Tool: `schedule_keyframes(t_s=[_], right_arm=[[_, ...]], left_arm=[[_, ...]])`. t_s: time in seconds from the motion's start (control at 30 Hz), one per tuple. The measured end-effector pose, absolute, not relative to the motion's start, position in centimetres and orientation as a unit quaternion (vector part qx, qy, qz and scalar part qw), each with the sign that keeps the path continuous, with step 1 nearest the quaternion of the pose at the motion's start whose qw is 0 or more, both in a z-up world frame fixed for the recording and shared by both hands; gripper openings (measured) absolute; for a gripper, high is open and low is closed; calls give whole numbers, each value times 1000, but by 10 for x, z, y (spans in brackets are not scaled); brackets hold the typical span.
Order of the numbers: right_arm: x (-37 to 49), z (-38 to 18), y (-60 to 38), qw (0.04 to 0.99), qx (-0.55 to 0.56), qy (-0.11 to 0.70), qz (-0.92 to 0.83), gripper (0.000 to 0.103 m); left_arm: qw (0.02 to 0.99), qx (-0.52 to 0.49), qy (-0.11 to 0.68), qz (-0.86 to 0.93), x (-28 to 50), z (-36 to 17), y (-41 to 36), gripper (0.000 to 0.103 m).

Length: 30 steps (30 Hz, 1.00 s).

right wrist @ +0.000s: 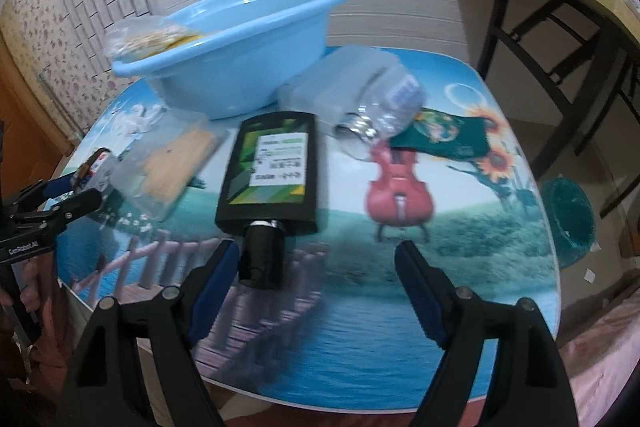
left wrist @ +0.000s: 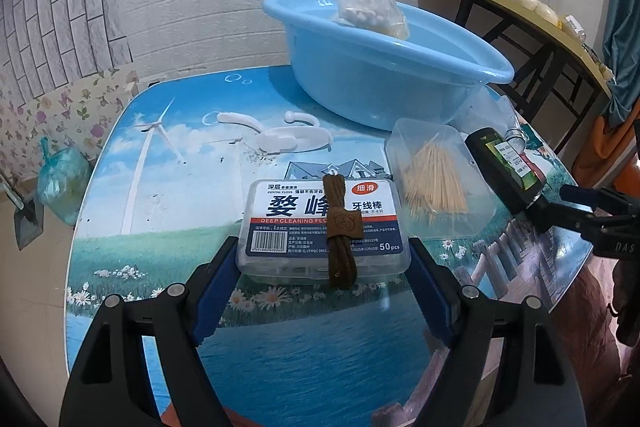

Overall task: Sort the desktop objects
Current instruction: 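Withdraw both tools from the basin toward the remaining table items, then grasp the floss pick box with the left tool while the right tool grasps the dark bottle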

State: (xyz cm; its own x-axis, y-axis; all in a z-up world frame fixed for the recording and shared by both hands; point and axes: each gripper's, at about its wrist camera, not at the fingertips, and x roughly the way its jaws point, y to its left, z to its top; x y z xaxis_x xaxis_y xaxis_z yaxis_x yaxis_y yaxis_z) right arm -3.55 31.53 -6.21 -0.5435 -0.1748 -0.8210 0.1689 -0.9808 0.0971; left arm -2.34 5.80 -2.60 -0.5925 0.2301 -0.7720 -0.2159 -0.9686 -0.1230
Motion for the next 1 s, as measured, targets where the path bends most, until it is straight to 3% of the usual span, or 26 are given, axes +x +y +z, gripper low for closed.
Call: schedule_keyframes(t_s=[1.0], right_arm=[[-65,-73,278,127,446,62,-884,78]], left_arm=[[129,-437,-2,890,-43,-36,58,81]])
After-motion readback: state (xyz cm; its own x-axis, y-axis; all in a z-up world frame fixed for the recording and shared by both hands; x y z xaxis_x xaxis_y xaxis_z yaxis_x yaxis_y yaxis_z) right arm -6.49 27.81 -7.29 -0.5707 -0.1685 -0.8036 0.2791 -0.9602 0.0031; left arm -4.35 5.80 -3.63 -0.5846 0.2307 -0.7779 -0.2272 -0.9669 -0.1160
